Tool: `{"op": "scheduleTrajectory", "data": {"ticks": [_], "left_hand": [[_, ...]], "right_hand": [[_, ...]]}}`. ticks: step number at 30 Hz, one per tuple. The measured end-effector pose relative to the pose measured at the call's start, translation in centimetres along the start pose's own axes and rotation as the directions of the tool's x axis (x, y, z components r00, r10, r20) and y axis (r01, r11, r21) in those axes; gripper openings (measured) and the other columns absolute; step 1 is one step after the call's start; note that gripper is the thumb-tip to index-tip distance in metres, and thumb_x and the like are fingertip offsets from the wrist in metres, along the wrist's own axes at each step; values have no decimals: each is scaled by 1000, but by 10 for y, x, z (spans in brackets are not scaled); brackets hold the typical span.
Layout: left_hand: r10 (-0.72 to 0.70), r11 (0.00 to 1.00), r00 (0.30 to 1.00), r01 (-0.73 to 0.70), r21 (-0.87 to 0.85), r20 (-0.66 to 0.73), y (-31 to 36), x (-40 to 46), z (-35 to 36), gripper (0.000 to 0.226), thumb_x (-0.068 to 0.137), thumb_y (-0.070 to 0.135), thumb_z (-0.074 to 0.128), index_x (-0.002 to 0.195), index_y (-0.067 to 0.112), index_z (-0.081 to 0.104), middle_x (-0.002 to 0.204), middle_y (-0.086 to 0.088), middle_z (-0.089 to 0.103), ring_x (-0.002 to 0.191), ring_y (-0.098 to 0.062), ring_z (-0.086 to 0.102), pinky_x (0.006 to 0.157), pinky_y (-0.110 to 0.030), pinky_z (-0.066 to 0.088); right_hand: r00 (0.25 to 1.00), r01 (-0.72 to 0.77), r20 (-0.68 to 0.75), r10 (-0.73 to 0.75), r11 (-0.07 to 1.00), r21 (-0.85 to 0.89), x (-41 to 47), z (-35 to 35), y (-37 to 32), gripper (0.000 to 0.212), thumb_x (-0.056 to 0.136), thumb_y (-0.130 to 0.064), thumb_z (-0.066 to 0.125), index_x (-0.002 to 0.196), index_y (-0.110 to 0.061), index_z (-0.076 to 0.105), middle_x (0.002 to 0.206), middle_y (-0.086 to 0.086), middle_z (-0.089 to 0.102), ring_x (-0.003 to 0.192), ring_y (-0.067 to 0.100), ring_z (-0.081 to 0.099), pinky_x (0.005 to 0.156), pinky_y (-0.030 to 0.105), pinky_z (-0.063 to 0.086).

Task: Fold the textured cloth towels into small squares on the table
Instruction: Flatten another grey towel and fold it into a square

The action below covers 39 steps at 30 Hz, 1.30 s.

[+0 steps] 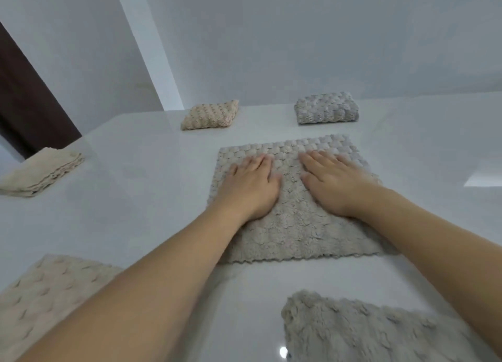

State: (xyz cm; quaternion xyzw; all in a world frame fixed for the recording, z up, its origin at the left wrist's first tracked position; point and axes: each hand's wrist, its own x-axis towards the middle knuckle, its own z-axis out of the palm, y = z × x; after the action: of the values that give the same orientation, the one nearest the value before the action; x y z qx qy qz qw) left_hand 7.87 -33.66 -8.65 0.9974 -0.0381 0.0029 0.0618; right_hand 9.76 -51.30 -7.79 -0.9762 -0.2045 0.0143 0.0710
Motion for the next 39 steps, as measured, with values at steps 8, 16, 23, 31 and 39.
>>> {"op": "scheduleTrajectory", "data": {"ticks": [8, 16, 23, 31, 39], "left_hand": [[-8, 1000, 999, 9, -21, 33, -17, -8, -4, 59, 103, 45, 9, 157, 24, 1, 165, 6, -4, 151, -12, -5, 122, -38, -4], [-169, 974, 985, 163, 159, 25, -55, -33, -25, 61, 102, 44, 6, 157, 18, 2, 165, 1, -2, 151, -18, -8, 119, -43, -14], [38, 999, 998, -38, -1, 43, 17, -82, -4, 60, 103, 46, 7, 157, 22, -3, 164, 7, -7, 150, -10, -11, 122, -38, -7], [25, 999, 993, -27, 24, 113, -28, -89, -13, 60, 103, 50, 8, 157, 26, -4, 164, 10, -9, 149, -7, -12, 121, -35, -8], [325, 943, 944, -321, 85, -48, -22, -129, -47, 41, 89, 45, 36, 122, 24, 51, 121, 6, 48, 110, -15, 49, 94, -31, 41]], "right_hand": [[998, -11, 57, 13, 999, -37, -2, 1, 11, 58, 102, -44, 8, 155, -24, -2, 162, -6, -7, 148, 10, -7, 121, 34, -4], [974, -203, 75, 214, 971, -128, -27, -19, 34, 59, 102, -42, 7, 155, -17, -3, 163, 1, -9, 149, 17, -8, 121, 42, -6], [998, 0, 59, 0, 1000, -3, -69, 2, -8, 59, 102, -45, 6, 155, -21, -4, 162, -4, -10, 148, 10, -11, 121, 35, -6], [994, -67, 78, 70, 997, -40, -77, -2, 17, 60, 101, -46, 4, 155, -22, -7, 162, -4, -11, 148, 12, -10, 121, 37, -4], [997, 58, -53, -61, 997, -45, -95, -26, -9, 52, 95, -45, 37, 139, -18, 32, 142, 5, 33, 130, 24, 32, 109, 41, 30]]}}
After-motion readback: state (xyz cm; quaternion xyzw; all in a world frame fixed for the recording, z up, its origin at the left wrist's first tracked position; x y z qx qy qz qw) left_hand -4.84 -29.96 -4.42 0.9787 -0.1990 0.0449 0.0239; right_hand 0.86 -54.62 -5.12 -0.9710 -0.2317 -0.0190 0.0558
